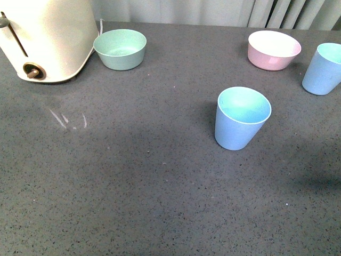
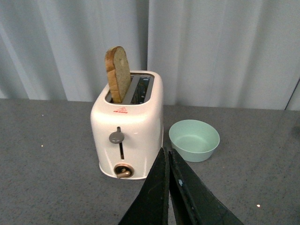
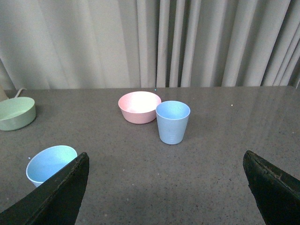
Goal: Stack blue cups with both arms
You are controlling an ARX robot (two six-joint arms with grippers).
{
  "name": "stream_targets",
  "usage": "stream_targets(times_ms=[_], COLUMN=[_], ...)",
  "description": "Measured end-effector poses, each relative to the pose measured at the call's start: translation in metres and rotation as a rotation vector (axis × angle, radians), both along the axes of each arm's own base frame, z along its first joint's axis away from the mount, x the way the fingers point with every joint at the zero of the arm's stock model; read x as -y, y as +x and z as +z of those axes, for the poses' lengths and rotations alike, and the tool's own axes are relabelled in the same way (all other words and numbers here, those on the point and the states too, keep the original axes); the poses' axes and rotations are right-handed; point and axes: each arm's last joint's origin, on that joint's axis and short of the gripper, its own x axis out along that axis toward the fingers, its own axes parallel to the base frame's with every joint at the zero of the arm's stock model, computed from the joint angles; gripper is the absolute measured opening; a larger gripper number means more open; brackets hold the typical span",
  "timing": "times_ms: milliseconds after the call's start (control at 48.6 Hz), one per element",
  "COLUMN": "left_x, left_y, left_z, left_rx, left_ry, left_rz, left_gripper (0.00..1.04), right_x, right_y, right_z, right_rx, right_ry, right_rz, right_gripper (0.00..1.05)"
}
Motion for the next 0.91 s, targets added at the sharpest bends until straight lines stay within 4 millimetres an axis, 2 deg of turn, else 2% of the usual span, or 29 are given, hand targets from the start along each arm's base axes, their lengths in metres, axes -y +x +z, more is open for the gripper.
stream_targets(times_ms=[123,247,617,700,905], left_x=[-0.021,-0.034,-0.052,-0.058,-0.064], left_y=[-0.017,-0.03,-0.054,-0.059,-0.068], left_z=[-0.009,-0.016,-0.025,-0.032,-0.029], left_rx=[-0.002,-0.004,-0.001,0.006,0.018], left_ry=[0.002,0.003,0.003,0.004,0.004], left_rz=[0.007,0.009,0.013,-0.013,0.013], left_gripper=[0.02,0.02,0.02,0.02,0.02], right_x=[0.0,0.0,0.0,0.0,0.0], right_y=[0.0,0.0,0.0,0.0,0.0], right_z=[0.0,0.0,0.0,0.0,0.0], right_rx=[0.0,0.0,0.0,0.0,0.0], right_ry=[0.0,0.0,0.0,0.0,0.0], right_rz=[0.0,0.0,0.0,0.0,0.0], right_gripper=[0.96,0.96,0.96,0.96,0.96])
